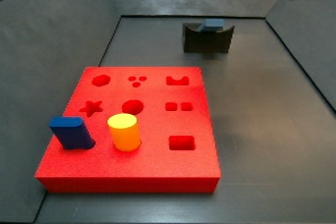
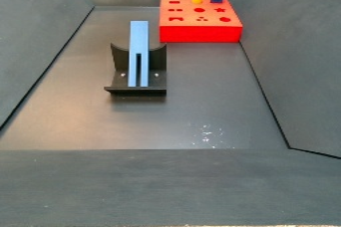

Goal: Pick up the double-square object. Move up. Rotate the double-square object. Place the double-square object on the fixture. Regrasp the double-square object. Move to above the board. Insert the double-square object.
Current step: Regrasp the double-square object.

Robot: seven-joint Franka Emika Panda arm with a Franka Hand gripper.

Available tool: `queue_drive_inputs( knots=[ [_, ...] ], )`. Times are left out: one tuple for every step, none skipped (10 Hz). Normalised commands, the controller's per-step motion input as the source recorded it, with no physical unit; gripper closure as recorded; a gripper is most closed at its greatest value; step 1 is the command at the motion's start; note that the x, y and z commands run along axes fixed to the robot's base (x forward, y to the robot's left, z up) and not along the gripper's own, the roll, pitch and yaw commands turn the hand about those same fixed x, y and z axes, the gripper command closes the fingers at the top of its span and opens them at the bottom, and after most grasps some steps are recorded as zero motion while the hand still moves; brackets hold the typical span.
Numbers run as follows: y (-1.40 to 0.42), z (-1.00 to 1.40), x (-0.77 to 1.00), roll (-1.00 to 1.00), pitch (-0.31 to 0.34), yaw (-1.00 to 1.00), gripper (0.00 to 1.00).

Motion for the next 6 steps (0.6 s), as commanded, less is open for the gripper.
queue_drive_inputs(
  knots=[
    [0.04, -1.0, 0.04, 0.09, -0.126, 0.03, 0.0],
    [0.04, -1.0, 0.04, 0.07, -0.129, 0.01, 0.0],
    [0.04, -1.0, 0.04, 0.06, -0.13, -0.02, 0.0],
    [0.04, -1.0, 0.04, 0.06, -0.122, -0.04, 0.0],
    [0.04, -1.0, 0.05, 0.06, -0.112, -0.06, 0.0],
    [0.04, -1.0, 0.05, 0.05, -0.1, -0.06, 0.0]
  ],
)
